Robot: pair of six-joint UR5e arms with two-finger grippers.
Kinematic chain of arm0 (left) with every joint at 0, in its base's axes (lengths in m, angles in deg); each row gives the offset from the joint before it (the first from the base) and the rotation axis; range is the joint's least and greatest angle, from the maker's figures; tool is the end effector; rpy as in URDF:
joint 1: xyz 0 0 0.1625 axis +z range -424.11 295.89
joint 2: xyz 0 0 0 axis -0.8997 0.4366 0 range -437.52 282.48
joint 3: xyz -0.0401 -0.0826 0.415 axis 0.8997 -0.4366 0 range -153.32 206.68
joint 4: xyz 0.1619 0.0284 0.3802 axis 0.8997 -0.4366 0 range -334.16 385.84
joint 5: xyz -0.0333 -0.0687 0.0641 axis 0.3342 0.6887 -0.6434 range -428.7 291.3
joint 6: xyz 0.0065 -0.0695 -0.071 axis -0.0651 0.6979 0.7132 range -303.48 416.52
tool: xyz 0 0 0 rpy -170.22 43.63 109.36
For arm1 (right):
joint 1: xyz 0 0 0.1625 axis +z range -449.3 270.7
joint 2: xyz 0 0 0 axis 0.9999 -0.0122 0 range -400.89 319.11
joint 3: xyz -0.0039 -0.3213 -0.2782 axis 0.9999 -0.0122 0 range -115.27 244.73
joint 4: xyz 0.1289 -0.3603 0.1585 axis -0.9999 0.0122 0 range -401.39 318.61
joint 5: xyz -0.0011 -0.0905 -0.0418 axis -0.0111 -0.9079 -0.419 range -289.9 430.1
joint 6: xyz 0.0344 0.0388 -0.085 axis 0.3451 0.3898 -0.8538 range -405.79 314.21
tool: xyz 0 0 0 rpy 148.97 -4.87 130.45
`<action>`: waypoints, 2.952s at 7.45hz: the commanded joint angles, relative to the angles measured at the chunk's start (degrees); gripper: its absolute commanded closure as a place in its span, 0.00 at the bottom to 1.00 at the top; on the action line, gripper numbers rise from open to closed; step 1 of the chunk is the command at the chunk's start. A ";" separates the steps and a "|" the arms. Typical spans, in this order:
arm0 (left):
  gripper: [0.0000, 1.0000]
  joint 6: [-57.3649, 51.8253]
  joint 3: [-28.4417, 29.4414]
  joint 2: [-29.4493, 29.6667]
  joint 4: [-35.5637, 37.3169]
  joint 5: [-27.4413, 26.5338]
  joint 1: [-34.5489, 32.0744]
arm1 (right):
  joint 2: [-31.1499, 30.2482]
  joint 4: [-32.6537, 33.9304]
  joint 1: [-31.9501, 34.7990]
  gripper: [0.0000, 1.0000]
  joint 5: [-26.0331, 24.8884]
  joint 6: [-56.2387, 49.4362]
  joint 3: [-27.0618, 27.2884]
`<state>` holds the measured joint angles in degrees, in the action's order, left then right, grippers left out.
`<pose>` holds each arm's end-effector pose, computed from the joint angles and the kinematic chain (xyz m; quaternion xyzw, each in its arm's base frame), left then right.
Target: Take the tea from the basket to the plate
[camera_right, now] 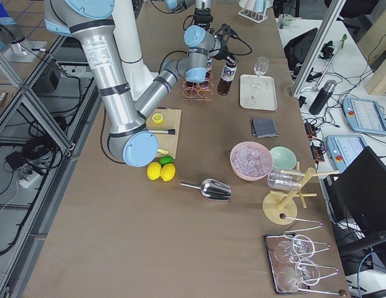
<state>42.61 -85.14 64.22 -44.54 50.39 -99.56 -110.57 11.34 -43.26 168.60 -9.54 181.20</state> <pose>0.4182 -0.4019 0.0201 0.3339 0.3624 0.5795 0.6491 -0.2786 -0.4597 0.1863 0.4753 -0.4722 -0.0993 0.7357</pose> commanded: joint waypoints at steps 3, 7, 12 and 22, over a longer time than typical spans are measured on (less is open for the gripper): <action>1.00 -0.33 -2.07 -1.89 0.51 2.01 -8.82 | 9.98 0.27 4.67 1.00 0.11 0.30 -9.66; 1.00 -13.73 -1.20 -7.95 0.51 10.27 -20.59 | 18.67 -0.17 5.72 1.00 -1.81 0.31 -20.89; 1.00 -40.16 3.78 -16.06 4.18 16.25 -38.96 | 23.71 -20.47 1.08 1.00 -15.16 0.66 -43.86; 1.00 -64.66 28.49 -21.51 -2.29 17.76 -54.90 | 23.62 -20.74 -5.61 0.70 -20.63 0.83 -45.19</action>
<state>-21.27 -60.68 42.89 -43.93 68.30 -154.03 -86.92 -9.26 -48.67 148.08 -8.74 135.93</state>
